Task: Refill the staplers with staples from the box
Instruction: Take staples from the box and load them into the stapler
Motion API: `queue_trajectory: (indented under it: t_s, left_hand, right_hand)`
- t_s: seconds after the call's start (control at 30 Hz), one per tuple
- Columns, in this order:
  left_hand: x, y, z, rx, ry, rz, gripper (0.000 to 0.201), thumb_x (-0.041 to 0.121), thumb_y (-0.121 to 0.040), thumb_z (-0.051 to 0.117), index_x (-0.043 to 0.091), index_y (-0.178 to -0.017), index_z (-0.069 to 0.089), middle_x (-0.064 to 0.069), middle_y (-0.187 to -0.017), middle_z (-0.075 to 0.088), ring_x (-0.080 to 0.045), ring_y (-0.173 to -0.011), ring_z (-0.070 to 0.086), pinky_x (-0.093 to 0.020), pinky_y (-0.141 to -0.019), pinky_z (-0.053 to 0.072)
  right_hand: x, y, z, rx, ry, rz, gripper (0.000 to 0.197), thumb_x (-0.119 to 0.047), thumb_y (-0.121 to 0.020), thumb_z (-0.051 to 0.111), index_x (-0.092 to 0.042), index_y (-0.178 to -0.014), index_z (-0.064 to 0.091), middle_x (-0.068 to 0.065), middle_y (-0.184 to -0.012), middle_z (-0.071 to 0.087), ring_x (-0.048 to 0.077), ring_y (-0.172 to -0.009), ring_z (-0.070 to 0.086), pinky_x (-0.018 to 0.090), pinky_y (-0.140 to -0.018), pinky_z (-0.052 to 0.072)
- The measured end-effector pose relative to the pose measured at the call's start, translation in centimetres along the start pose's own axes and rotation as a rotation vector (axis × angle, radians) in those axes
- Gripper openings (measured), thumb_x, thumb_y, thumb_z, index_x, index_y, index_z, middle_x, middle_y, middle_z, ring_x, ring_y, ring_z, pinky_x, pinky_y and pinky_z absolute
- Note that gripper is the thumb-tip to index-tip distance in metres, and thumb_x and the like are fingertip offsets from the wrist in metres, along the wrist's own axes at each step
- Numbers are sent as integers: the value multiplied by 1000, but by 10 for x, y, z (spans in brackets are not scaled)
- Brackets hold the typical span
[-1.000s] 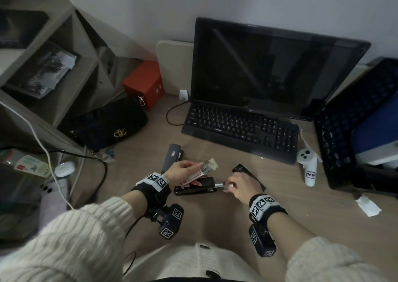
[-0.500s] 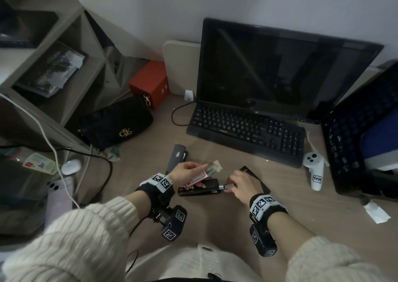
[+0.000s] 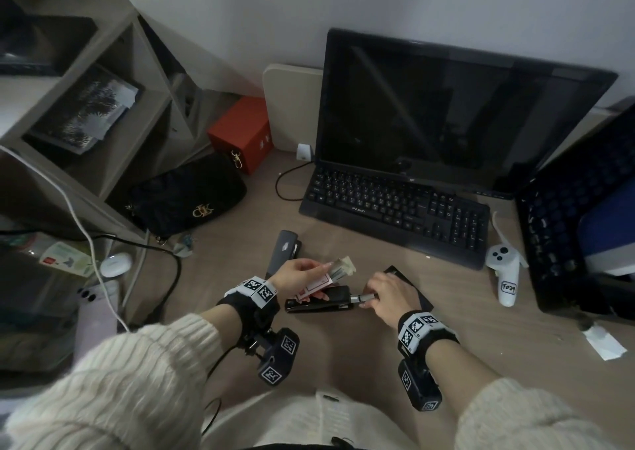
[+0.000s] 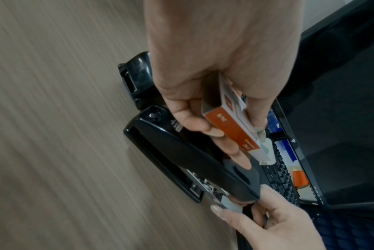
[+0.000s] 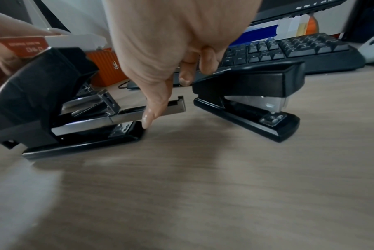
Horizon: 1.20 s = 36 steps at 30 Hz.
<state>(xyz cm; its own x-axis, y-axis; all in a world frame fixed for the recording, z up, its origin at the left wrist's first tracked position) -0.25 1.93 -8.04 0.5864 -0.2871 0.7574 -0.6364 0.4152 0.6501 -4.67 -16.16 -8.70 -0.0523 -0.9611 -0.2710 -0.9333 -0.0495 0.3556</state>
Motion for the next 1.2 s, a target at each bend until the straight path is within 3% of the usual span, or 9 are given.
queue_trajectory:
  t_s: [0.13,0.37,0.57,0.77,0.83,0.97,1.2]
  left_hand:
    - [-1,0,0,5,-11,-3,28,34,-94,63,10,-109,64,-7,-79,72,-13,-60,70,-17,-44,49]
    - [-1,0,-1,14,-10,-10,35,33,-94,64,5,-115,63,-8,-81,72,-13,-60,70,-18,-47,52]
    - [0,0,-1,23,8,9,25,31,-94,64,9,-104,64,-6,-75,71,-10,-54,68,-18,-45,51]
    - [-2,-2,-1,24,-18,13,34,34,-93,64,5,-112,64,-7,-76,71,-10,-55,69,-17,-43,50]
    - [-3,-3,-1,22,-25,11,36,35,-93,65,5,-114,63,-7,-78,71,-11,-56,70,-18,-44,50]
    - [-3,-5,0,15,-32,8,34,36,-92,66,7,-110,64,-7,-76,72,-13,-58,70,-18,-44,51]
    - [-4,-5,1,6,-40,-16,27,34,-92,67,10,-103,65,-8,-77,73,-17,-61,72,-21,-45,51]
  right_hand:
    - [-1,-1,1,-24,-4,21,29,-45,-80,68,-20,-91,62,-7,-98,55,14,-97,50,31,-75,40]
    - [-12,0,8,-9,-117,37,25,-32,-85,67,-15,-102,60,-1,-102,53,20,-99,55,33,-77,43]
    - [-17,4,7,-11,-170,-30,33,-30,-87,65,-20,-117,56,-5,-113,58,18,-104,56,31,-84,45]
    - [-7,16,5,-32,-63,-9,32,-40,-90,58,-29,-120,56,-5,-109,66,19,-102,60,37,-83,51]
    - [-7,20,5,-56,-30,-14,33,-40,-91,56,-31,-123,56,-5,-114,66,19,-106,60,34,-85,50]
    - [-9,26,13,-137,13,-66,36,-38,-97,46,-36,-133,53,-18,-143,46,13,-127,47,29,-98,42]
    - [0,25,14,-127,-21,-31,36,-33,-96,48,-39,-131,53,-19,-145,41,13,-127,46,30,-95,45]
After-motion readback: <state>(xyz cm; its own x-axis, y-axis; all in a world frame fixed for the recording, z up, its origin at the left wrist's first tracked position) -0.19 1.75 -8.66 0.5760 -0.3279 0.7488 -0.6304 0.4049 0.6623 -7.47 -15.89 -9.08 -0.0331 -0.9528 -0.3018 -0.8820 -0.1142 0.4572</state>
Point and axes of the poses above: each hand's wrist, its own y-axis away from the middle knuckle, its own z-axis out of the palm, x = y × z, the point moved 8 cm from there along -y, towards the middle knuckle
